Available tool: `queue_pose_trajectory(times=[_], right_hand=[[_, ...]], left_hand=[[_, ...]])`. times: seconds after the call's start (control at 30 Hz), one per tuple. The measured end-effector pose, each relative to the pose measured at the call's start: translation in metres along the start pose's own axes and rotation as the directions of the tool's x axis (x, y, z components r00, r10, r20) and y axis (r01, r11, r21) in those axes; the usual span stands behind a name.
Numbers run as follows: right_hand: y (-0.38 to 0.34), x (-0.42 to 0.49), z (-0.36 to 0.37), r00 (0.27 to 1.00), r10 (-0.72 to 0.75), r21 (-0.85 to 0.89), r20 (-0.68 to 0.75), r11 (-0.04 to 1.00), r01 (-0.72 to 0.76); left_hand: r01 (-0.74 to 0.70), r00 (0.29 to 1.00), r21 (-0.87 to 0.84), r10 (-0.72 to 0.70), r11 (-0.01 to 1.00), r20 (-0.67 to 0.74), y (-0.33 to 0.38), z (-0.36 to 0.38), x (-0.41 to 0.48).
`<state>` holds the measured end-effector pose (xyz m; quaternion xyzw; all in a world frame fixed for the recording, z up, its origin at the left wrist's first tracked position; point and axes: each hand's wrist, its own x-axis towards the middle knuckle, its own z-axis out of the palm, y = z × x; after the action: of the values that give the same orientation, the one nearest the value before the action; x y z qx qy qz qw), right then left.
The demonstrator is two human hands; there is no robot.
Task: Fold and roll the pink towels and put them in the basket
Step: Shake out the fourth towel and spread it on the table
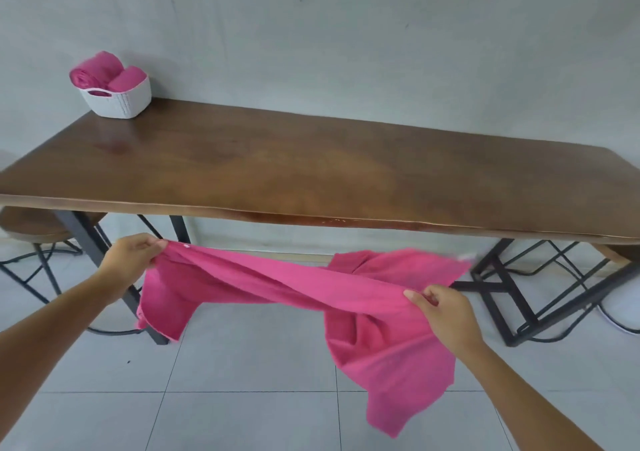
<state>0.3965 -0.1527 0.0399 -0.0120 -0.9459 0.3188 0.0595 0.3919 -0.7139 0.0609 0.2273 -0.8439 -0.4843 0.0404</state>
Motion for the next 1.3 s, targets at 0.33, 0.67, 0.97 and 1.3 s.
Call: queue_pose_trajectory(times=[0.33,0.67,0.97,1.3], right_hand=[[-0.033,-0.017,0.015,0.992,0.116,-0.083,-0.054,0.989,-0.120],[-0.053,0.009,0.011,0.961,0.248,-0.107,-0.125,0.959,-0.262],[-0.033,0.082,0.002,0.963,0.225,-0.203,-0.147,0.946,-0.252],[-0.013,0.183,0.000,0.956,0.226,-0.221,-0.188,0.939,-0.265]], left_hand=[[-0.009,0.999,0.071,0.011,0.997,-0.034,-0.026,-0.023,0.011],[-0.078,0.985,0.150,0.100,0.986,-0.143,-0.005,-0.013,0.033],[-0.153,0.962,0.222,0.197,0.963,-0.191,0.027,0.012,0.056],[-0.123,0.958,0.259,0.183,0.958,-0.222,0.054,0.047,0.101]])
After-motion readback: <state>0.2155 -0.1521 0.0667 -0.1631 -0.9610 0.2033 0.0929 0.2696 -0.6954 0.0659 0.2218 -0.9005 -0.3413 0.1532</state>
